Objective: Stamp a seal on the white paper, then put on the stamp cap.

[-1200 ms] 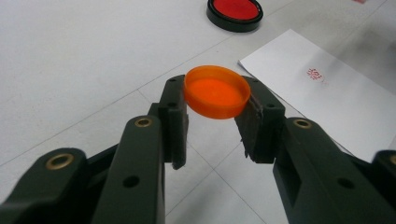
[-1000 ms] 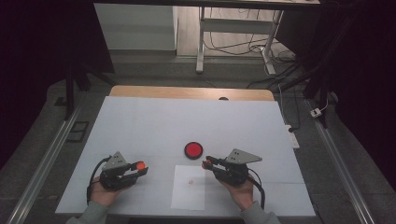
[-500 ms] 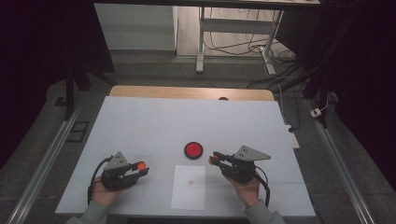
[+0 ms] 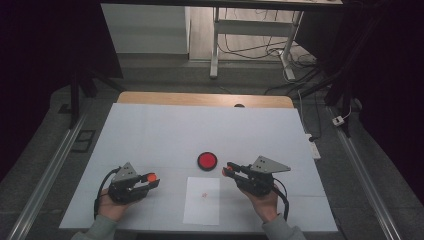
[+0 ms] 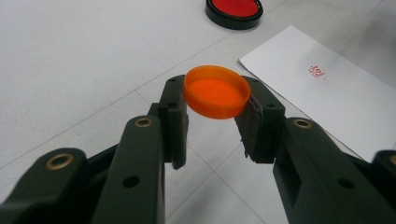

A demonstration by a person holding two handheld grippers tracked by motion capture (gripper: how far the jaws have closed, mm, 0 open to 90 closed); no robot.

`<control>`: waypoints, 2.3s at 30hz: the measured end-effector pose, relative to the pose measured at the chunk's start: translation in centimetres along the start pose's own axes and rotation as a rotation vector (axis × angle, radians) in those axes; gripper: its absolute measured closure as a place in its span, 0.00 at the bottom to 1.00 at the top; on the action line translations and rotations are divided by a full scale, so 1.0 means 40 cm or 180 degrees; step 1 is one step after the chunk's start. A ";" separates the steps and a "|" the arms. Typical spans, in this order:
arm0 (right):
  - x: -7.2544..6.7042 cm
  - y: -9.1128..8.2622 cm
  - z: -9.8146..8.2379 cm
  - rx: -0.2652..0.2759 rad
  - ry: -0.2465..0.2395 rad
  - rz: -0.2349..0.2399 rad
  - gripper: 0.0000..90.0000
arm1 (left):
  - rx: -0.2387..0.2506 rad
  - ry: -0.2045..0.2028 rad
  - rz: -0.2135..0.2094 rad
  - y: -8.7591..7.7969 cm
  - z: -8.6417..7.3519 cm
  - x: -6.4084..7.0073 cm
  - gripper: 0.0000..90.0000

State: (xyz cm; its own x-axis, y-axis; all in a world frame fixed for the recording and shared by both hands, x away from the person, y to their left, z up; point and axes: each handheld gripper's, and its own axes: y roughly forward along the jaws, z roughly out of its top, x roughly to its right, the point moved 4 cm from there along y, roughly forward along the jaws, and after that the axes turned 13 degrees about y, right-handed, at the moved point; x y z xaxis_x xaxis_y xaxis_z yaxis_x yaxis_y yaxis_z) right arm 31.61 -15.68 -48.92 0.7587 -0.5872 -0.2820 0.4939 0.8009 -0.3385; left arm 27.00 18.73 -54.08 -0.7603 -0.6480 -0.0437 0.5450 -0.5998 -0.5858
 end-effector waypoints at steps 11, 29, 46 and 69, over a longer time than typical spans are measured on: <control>-0.001 -0.002 0.002 0.0005 -0.0022 -0.0008 0.80 | 0.0052 0.0046 -0.0010 -0.001 0.011 0.006 0.72; -0.004 0.002 0.002 0.0001 -0.0038 0.0025 0.80 | 0.0067 0.0326 -0.0208 0.057 0.069 0.060 0.71; -0.008 0.004 0.002 0.0006 -0.0044 0.0052 0.80 | 0.0064 0.0584 -0.0377 0.101 0.104 0.111 0.71; -0.013 0.004 0.001 0.0003 -0.0052 0.0063 0.80 | 0.0034 0.0720 -0.0563 0.150 0.136 0.158 0.71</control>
State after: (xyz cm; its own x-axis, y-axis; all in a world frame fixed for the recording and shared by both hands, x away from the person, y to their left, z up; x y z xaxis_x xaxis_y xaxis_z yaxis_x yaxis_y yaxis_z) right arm 31.31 -15.24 -48.80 0.7753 -0.5691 -0.2739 0.4791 0.8125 -0.3322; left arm 27.41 8.48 -53.46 -0.9028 -0.4124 -0.1217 0.3995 -0.7000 -0.5919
